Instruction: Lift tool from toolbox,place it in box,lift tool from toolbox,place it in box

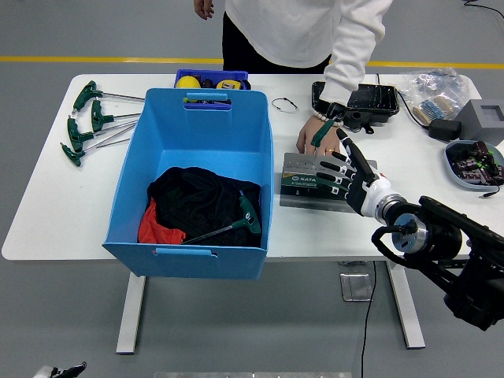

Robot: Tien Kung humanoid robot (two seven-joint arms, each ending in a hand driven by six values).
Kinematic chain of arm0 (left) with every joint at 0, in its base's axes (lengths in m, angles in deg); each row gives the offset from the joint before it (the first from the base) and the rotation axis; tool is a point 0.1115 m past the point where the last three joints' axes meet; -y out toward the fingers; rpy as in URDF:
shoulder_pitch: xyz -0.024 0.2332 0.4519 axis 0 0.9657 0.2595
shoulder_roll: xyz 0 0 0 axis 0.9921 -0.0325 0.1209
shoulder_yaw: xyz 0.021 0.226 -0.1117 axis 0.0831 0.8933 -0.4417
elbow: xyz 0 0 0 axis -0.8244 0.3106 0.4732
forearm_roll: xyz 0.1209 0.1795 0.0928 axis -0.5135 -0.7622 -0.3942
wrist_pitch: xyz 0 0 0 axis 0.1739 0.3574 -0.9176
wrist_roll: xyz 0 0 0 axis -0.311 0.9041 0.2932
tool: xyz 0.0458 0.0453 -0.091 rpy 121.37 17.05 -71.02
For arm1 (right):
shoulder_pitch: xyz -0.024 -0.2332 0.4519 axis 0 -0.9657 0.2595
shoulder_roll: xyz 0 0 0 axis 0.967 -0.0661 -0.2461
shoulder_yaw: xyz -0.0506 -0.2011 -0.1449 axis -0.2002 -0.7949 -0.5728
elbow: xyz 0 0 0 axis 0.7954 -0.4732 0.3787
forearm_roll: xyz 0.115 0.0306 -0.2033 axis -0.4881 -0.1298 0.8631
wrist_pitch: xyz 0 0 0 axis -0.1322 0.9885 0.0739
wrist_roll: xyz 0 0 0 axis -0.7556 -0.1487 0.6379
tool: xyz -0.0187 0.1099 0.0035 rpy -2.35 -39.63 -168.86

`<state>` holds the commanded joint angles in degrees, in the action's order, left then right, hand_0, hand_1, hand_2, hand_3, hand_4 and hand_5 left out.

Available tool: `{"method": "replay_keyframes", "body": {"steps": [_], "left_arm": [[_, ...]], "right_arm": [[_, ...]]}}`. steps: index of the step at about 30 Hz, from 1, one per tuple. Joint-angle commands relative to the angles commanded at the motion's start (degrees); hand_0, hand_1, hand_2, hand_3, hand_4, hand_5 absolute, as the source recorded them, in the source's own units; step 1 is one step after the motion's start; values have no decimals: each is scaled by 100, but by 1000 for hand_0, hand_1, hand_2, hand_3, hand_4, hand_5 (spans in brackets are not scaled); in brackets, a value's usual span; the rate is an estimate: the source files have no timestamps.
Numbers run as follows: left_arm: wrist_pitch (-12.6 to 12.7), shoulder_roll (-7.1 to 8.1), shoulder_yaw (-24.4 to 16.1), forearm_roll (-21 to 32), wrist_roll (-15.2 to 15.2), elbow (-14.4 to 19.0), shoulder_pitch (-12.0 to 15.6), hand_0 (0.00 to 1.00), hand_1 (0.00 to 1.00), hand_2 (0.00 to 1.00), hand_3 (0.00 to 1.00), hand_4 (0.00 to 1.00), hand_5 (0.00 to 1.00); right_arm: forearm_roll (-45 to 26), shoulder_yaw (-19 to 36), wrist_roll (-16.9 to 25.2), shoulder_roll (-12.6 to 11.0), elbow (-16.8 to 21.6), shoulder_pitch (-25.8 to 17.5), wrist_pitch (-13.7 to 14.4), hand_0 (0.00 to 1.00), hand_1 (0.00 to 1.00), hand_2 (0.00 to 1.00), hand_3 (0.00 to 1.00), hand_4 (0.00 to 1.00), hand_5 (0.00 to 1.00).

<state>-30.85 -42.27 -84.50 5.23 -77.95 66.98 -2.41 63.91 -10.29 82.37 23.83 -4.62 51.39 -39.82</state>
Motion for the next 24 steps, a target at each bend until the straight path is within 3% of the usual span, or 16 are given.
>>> {"method": "replay_keyframes", "body": {"steps": [24], "left_arm": [[13,-28,150,108,17,0,-117,716,718,722,691,698,643]], "right_arm": [[-303,-111,61,234,-244,398,29,564,536,715,908,980,785]]}}
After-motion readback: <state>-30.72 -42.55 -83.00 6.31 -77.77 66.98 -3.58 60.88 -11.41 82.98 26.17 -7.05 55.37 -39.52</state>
